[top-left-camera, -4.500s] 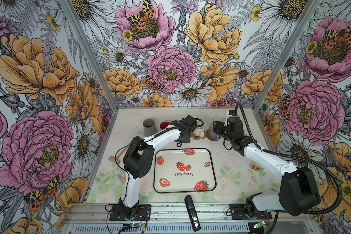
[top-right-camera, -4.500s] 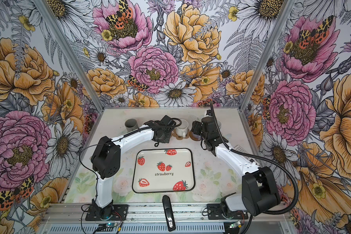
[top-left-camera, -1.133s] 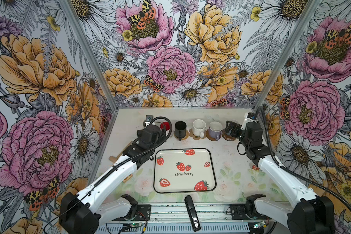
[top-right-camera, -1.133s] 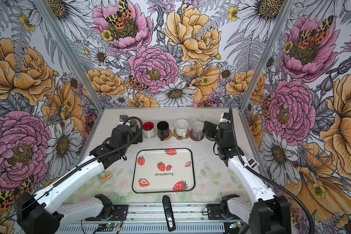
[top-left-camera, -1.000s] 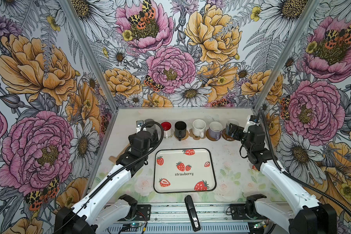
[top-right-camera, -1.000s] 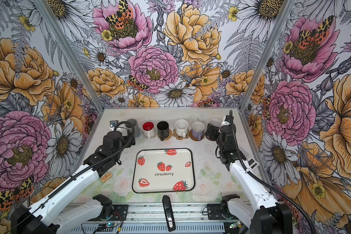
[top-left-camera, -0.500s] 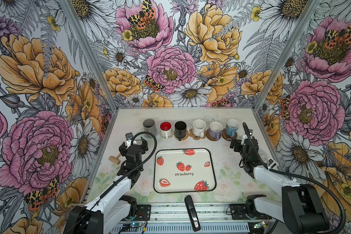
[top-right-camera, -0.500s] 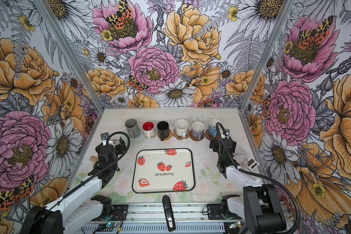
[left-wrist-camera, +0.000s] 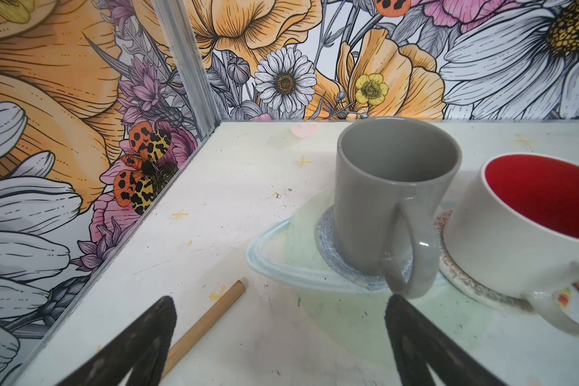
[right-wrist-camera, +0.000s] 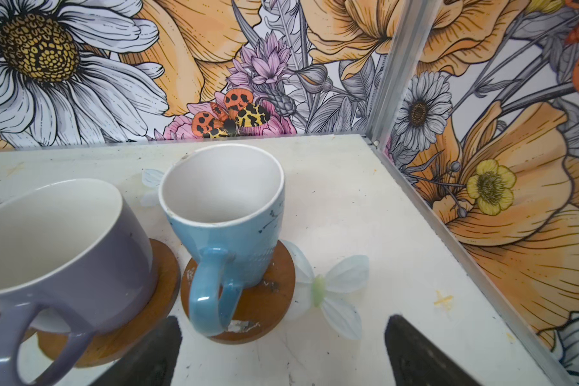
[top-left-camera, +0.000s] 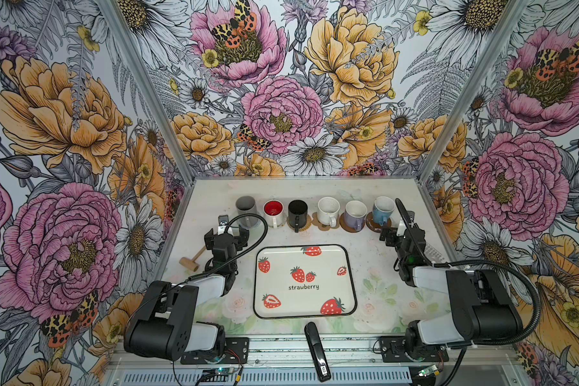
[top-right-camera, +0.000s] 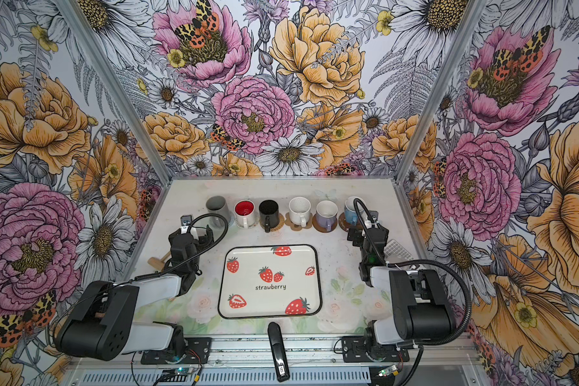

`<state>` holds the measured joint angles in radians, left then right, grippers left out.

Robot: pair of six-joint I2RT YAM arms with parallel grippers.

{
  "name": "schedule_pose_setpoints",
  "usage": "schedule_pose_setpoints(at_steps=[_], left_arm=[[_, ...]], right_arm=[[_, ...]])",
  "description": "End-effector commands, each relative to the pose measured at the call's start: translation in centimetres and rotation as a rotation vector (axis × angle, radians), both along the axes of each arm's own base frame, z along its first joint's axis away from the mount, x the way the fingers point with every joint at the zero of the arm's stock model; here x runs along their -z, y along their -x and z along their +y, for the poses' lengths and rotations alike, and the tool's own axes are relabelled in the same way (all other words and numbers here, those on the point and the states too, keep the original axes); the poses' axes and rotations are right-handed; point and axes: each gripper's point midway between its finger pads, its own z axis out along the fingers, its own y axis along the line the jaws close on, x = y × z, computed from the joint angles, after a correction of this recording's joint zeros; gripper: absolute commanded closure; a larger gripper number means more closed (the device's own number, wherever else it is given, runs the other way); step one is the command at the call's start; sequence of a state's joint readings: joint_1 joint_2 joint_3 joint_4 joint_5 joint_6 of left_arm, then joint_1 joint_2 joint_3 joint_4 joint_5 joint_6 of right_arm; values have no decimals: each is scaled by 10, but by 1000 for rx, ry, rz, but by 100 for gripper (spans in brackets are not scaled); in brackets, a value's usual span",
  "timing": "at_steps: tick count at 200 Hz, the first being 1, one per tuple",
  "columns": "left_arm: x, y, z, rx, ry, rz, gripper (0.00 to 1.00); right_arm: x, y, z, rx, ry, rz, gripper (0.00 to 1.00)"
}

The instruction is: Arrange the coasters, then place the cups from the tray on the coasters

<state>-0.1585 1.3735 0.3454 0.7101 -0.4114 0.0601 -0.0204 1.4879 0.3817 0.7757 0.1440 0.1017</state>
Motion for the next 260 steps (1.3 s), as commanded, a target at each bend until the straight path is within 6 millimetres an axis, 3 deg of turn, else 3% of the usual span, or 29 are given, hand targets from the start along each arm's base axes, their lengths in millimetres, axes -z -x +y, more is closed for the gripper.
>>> schedule_pose_setpoints(at_steps=[1,65,260], left_arm=[[-23,-13,-1,45,8,-115,1],[2,-26,16,49,95,-84,1],[2,-29,15,81,118,-92,1]], right_arm=[[-8,-9,3,-34,-13,-64,3],[-7,-8,1,-26,-17,-64,0],[-7,-9,3,-24,-1,-53,0]])
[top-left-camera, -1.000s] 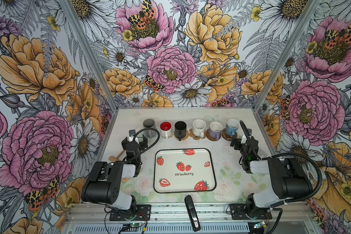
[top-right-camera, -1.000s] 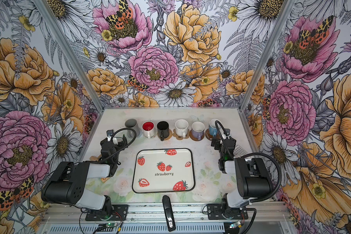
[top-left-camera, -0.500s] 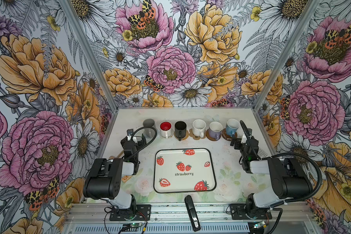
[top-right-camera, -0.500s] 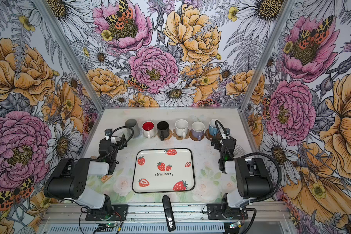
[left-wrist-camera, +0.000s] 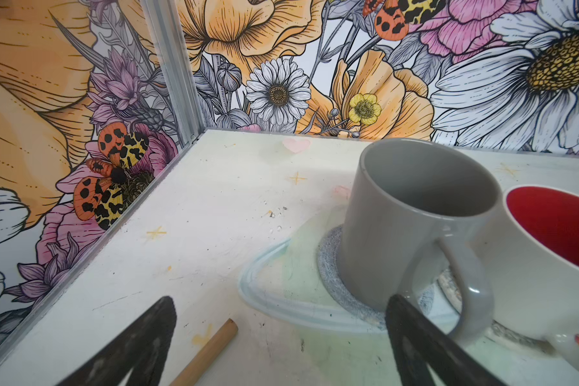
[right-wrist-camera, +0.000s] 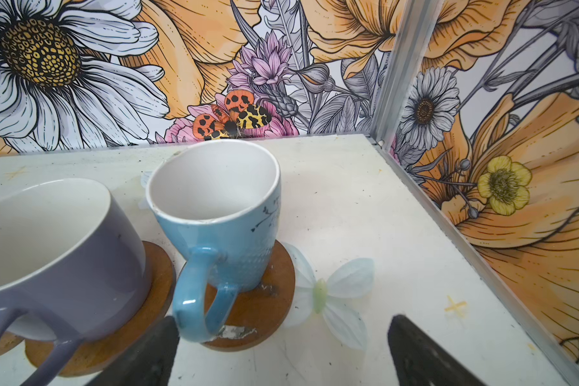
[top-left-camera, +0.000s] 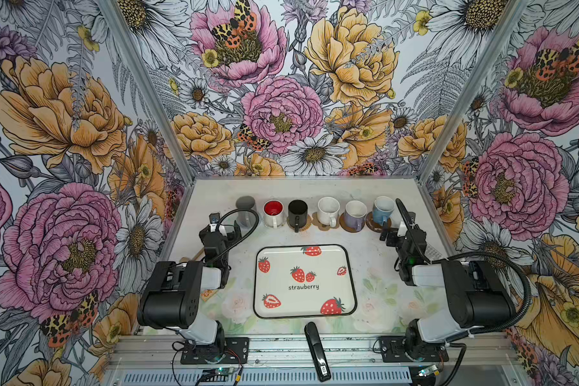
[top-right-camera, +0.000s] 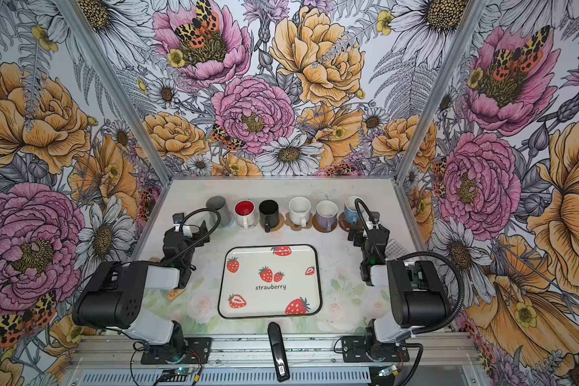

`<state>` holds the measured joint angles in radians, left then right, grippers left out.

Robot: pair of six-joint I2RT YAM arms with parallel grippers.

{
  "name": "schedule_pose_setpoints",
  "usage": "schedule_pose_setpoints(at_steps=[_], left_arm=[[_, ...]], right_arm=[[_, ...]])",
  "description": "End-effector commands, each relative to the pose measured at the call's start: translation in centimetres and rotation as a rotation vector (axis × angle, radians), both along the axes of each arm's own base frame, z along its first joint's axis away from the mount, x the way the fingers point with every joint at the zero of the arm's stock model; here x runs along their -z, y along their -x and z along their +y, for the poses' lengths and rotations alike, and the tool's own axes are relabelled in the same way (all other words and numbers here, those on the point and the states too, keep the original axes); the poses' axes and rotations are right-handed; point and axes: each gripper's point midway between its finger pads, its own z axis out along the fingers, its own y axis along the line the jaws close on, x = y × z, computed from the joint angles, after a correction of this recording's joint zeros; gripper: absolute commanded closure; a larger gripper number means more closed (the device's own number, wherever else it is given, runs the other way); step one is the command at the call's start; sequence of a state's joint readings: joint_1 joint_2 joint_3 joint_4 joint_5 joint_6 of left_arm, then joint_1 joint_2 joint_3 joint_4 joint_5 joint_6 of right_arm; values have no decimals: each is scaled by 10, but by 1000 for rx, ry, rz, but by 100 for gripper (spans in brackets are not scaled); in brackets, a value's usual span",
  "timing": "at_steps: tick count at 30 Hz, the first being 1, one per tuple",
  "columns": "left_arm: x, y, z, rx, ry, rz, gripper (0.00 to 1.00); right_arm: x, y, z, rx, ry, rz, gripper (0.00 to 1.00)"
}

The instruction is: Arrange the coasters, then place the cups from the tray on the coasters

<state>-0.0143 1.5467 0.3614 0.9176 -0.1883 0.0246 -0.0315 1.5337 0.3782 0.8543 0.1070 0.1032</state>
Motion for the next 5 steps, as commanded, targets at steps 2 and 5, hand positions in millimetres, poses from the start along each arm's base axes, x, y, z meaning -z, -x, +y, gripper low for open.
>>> schedule_pose_setpoints(at_steps=[2,5], left_arm=[[-11,-6,-2,17,27,-40,1],[-10,-5,-3,17,27,-39,1]], right_arm=[[-8,-4,1,0,10,-25,0],[-7,-4,1,-1,11,-24,0]])
